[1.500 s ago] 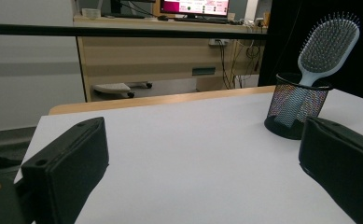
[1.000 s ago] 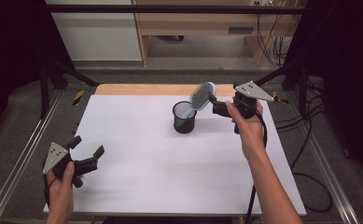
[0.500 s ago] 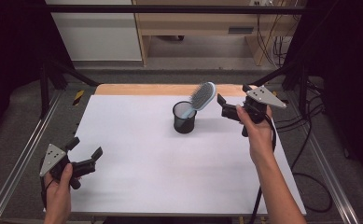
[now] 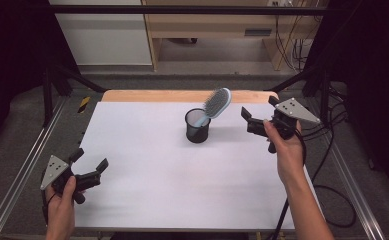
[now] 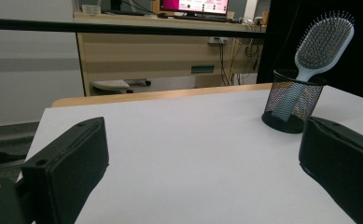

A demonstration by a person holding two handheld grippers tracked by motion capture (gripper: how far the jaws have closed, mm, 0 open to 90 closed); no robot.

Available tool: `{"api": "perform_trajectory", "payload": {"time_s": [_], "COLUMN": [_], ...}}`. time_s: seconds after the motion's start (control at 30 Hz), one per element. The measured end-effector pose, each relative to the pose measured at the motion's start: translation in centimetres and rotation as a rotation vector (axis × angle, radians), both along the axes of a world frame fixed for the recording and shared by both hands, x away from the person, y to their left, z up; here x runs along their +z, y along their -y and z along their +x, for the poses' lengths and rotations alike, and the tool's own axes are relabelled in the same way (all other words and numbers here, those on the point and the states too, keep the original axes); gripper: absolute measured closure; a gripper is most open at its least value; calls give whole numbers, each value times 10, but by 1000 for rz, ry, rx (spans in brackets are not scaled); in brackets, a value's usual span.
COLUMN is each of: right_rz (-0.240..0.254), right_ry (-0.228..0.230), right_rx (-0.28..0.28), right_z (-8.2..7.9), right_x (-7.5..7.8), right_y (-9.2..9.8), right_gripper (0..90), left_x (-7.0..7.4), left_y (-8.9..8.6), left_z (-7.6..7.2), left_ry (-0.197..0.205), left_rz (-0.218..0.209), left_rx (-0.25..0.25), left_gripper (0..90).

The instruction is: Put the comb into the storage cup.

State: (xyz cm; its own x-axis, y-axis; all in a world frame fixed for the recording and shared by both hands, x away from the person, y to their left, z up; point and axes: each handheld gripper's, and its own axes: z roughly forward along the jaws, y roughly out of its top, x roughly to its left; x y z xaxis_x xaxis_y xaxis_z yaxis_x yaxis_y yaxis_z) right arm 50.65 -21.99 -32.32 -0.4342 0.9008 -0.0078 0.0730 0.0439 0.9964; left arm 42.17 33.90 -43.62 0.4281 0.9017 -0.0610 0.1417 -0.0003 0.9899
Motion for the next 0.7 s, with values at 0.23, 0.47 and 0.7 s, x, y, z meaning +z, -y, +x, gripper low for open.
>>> {"api": "perform_trajectory", "payload": {"time_s": [0.23,0.47,0.7], "right_rz": [6,0,5], "right_ry": [5,4,-10], "right_rx": [-7,-6,-19], "right_z": [-8,-15,-21], "right_x": [-2,-9,-17], "right_y": [12,20,29], "right_gripper": [36,29,29], "left_x": [-1,-2,-2], "left_y": [-1,-1,-1], "left_z": [1,1,2], "left_ry": [-3,0,-1], "left_rz": [5,8,6], "left_rx": [-5,-6,-12], "left_gripper": [16,16,16]}}
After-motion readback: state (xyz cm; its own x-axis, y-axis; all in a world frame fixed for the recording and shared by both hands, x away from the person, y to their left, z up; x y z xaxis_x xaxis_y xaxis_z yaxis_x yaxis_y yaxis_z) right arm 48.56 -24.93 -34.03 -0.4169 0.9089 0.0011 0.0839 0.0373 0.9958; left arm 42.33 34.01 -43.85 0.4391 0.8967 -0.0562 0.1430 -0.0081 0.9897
